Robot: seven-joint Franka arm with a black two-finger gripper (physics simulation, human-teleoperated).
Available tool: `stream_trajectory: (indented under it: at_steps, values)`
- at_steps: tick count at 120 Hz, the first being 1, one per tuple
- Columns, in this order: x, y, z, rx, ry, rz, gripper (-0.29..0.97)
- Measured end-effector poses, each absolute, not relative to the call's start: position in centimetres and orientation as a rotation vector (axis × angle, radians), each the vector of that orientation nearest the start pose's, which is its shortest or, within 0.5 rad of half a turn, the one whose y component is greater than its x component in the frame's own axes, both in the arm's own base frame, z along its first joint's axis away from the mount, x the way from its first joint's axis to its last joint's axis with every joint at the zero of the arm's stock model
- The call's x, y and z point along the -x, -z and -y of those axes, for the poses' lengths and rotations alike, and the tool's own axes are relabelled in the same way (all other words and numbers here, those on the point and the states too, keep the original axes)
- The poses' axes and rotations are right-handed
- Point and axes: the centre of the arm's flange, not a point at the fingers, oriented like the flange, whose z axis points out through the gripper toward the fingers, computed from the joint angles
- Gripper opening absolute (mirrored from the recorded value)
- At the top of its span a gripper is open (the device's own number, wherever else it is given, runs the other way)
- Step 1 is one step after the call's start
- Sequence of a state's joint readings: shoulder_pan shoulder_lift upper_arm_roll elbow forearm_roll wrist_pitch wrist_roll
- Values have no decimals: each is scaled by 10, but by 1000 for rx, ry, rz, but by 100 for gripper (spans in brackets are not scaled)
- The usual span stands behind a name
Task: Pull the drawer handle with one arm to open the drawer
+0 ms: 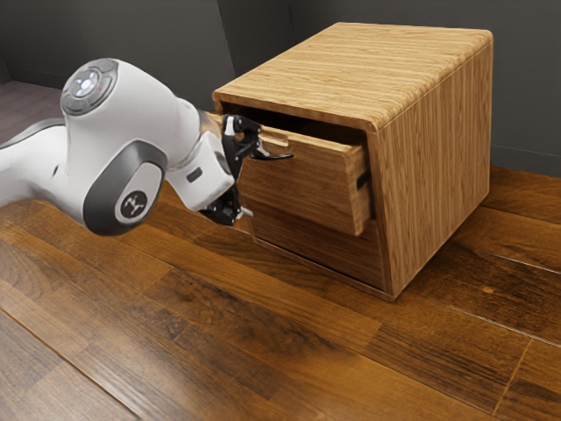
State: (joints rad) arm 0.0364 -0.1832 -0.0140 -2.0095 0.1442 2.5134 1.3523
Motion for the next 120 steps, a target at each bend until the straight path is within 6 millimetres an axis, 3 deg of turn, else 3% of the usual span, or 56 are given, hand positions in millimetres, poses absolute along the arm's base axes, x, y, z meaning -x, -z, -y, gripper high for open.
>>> stream_trajectory:
  at_steps: [80,120]
  values:
    - [-471,-617,-9,1949,616,-1629,68]
    - [-434,-613,-20,1968,626,-1599,69]
